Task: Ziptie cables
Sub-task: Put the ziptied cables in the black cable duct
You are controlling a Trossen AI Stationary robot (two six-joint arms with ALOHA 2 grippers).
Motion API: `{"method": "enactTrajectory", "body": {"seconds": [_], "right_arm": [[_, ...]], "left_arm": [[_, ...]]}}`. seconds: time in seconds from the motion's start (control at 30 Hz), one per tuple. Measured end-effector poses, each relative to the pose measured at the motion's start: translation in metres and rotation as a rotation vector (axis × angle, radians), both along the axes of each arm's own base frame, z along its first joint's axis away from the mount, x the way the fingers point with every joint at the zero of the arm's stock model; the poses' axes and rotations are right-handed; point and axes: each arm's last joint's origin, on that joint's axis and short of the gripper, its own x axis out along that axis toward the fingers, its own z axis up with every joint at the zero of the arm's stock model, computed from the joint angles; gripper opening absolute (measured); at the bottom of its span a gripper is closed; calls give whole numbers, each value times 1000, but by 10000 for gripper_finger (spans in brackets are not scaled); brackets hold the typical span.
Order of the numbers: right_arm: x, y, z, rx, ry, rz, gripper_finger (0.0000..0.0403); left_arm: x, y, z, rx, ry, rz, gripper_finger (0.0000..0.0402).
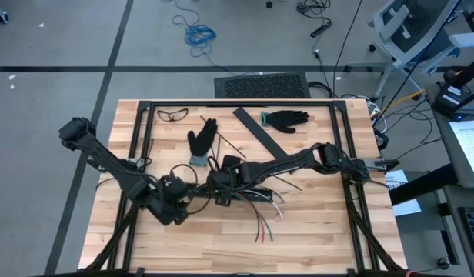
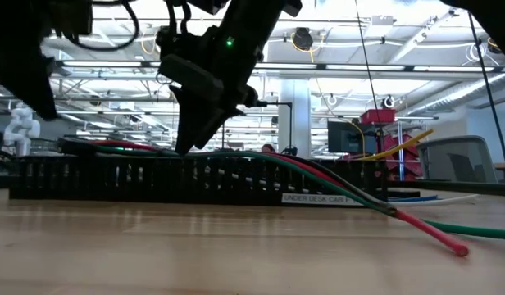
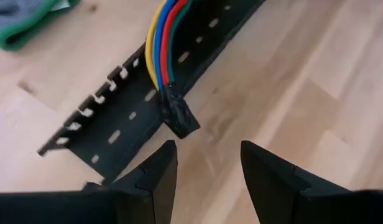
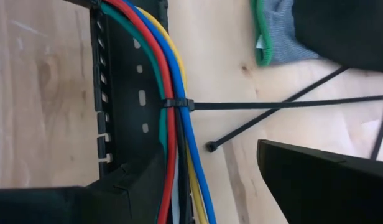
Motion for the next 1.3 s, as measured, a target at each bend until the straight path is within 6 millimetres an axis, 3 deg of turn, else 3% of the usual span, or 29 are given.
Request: {"method": "enactTrajectory", "body": {"seconds": [0.27,0.6,0.7,0.87,1.3], "right_arm": [[1,-5,0,-9,2,1,242],[1,-5,0,-18,8,26,242],[1,-5,0,-16,8,26,242],[1,-5,0,-15,5,27,242],[2,5,1,72,-11,61,242]], "left_arm": [[22,13,-27,71,100,144,171],[33,22,-42,116,163,179,170],[34,23,-44,115,177,193,145],[35,25,-44,101,187,199,37],[41,21,-28,82,193,218,35]]}}
